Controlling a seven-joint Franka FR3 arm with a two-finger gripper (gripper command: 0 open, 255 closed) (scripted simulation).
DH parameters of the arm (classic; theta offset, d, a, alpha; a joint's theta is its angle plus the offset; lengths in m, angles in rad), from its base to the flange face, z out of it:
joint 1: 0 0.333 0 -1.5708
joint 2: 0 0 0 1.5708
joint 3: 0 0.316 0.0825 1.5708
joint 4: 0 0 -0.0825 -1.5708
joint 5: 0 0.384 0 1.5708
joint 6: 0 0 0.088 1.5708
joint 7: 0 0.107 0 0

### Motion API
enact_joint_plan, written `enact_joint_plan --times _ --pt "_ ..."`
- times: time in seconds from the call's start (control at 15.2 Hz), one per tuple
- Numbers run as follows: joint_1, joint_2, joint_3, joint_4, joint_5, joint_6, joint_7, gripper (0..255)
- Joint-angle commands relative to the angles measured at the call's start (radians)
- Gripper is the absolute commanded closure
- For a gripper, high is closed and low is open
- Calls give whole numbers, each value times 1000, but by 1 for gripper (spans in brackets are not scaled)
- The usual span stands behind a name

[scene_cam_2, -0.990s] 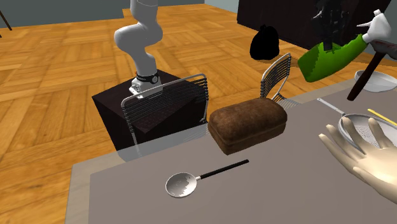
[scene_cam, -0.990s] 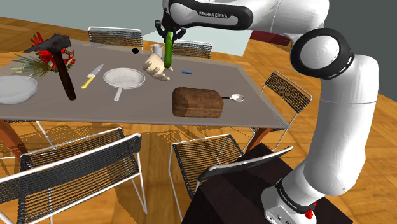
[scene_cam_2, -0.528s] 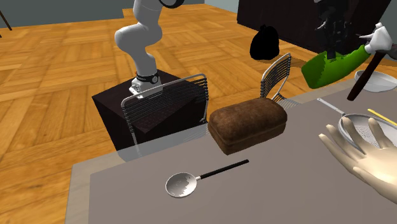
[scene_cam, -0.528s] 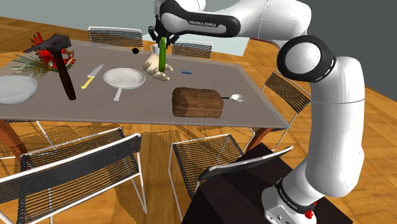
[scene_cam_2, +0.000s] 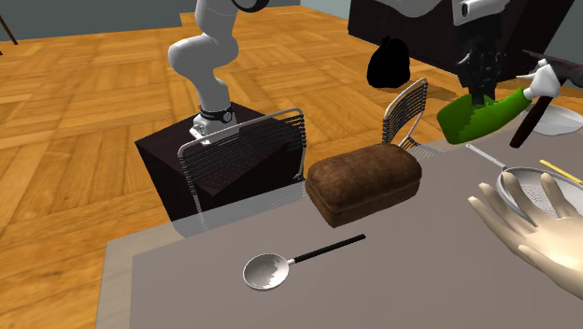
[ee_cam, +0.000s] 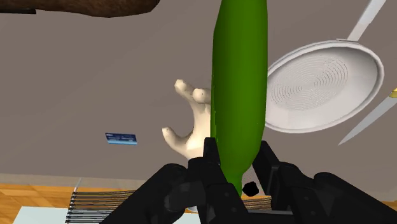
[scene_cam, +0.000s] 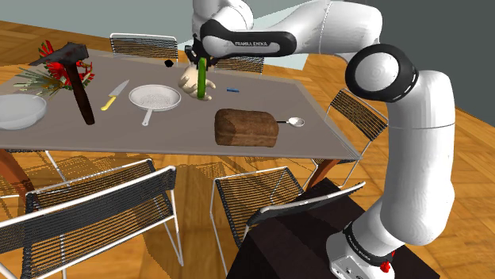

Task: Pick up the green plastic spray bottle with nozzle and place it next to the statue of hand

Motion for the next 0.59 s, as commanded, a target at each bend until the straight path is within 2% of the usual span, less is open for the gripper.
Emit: enact_joint_plan --times 0.0,0.53 --pt "-3 1 -3 -26 -7 25 13 255" --pt "-8 18 -19 -99 -37 106 63 255"
